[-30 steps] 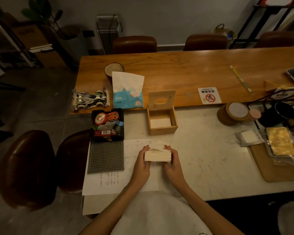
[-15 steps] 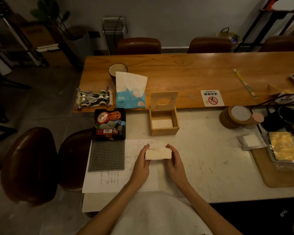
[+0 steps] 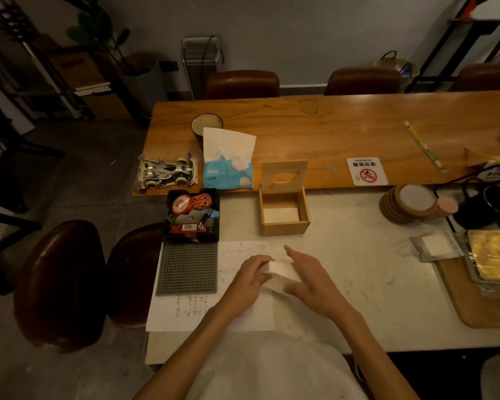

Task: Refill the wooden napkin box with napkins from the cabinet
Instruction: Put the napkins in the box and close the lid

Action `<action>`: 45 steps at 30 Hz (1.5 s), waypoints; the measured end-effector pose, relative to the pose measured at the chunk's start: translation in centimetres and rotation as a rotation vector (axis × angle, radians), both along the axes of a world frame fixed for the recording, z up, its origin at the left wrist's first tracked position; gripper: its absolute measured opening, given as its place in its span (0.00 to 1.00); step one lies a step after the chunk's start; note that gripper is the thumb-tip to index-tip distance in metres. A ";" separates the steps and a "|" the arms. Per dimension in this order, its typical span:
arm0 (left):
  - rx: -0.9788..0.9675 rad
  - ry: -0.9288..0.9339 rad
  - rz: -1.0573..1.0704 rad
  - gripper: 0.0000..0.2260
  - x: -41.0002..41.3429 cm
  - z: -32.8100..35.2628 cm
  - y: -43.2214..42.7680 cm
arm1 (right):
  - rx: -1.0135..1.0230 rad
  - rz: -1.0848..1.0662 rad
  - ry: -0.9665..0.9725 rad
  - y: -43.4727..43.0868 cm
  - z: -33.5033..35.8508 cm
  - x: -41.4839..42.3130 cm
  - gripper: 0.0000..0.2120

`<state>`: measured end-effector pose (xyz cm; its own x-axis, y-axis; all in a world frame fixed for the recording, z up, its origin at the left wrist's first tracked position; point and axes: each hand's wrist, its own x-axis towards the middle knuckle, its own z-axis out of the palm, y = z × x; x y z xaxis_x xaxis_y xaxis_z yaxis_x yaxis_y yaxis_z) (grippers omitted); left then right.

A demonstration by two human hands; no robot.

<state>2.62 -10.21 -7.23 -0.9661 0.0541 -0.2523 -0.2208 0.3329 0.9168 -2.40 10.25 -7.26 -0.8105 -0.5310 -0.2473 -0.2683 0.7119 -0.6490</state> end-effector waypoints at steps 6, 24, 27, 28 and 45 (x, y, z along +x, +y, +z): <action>0.026 0.073 -0.070 0.14 -2.0 1.9 0.9 | -0.014 -0.023 -0.101 0.5 3.9 -2.1 0.19; 0.267 -0.255 0.233 0.27 -11.3 3.4 -0.1 | -0.945 -0.741 -0.831 1.3 5.2 -10.8 0.19; 0.240 -0.253 0.219 0.27 -8.9 4.2 -0.1 | -0.901 -0.710 -0.848 2.4 5.1 -8.5 0.23; 0.243 -0.263 0.227 0.27 -7.7 4.3 0.0 | -0.885 -0.704 -0.857 2.7 4.9 -7.5 0.26; 0.473 -0.299 0.277 0.28 -1.6 2.7 -0.1 | 0.050 0.051 -0.342 -2.6 11.7 -9.3 0.19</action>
